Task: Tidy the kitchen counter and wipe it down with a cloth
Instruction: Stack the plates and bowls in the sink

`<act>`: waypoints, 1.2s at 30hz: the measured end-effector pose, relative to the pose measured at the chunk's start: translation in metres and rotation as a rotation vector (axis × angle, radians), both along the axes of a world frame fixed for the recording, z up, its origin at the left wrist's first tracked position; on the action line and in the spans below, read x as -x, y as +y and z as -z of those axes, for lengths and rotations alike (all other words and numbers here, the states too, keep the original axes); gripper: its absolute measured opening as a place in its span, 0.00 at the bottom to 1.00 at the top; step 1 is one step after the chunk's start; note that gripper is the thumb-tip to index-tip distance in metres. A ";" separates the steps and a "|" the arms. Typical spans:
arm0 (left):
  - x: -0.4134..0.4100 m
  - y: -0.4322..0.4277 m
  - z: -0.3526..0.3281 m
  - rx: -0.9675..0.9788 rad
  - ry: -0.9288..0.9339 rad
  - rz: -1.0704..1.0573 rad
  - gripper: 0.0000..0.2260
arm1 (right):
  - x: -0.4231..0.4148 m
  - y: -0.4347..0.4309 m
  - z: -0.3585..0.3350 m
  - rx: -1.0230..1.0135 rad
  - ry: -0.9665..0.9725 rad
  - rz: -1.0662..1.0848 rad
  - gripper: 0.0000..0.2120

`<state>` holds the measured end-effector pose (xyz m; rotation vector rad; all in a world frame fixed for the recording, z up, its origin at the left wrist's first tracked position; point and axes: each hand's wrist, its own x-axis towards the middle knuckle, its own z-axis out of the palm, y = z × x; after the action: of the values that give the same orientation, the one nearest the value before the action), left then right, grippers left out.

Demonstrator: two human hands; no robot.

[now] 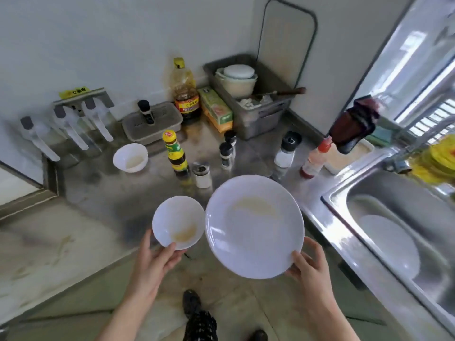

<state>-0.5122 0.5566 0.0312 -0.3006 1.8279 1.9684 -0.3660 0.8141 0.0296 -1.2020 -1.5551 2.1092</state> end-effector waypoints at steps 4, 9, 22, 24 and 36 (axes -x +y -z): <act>-0.032 0.072 -0.001 -0.023 -0.030 0.157 0.29 | -0.063 0.049 -0.001 -0.005 -0.026 0.176 0.14; -0.054 0.163 -0.002 -0.032 -0.097 0.338 0.31 | -0.127 0.104 0.004 -0.003 -0.046 0.423 0.16; -0.042 0.403 0.033 -0.011 -0.131 0.736 0.27 | -0.170 0.274 0.072 0.027 -0.177 0.857 0.18; -0.042 0.431 0.039 0.009 -0.138 0.760 0.27 | -0.169 0.299 0.085 0.028 -0.214 0.875 0.18; -0.080 0.528 0.078 0.086 -0.183 0.761 0.26 | -0.172 0.383 0.168 0.146 -0.436 0.592 0.18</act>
<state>-0.4321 1.0842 -0.0466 0.1733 1.5833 1.2917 -0.1941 1.1969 -0.1384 -1.9795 -0.9965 1.6553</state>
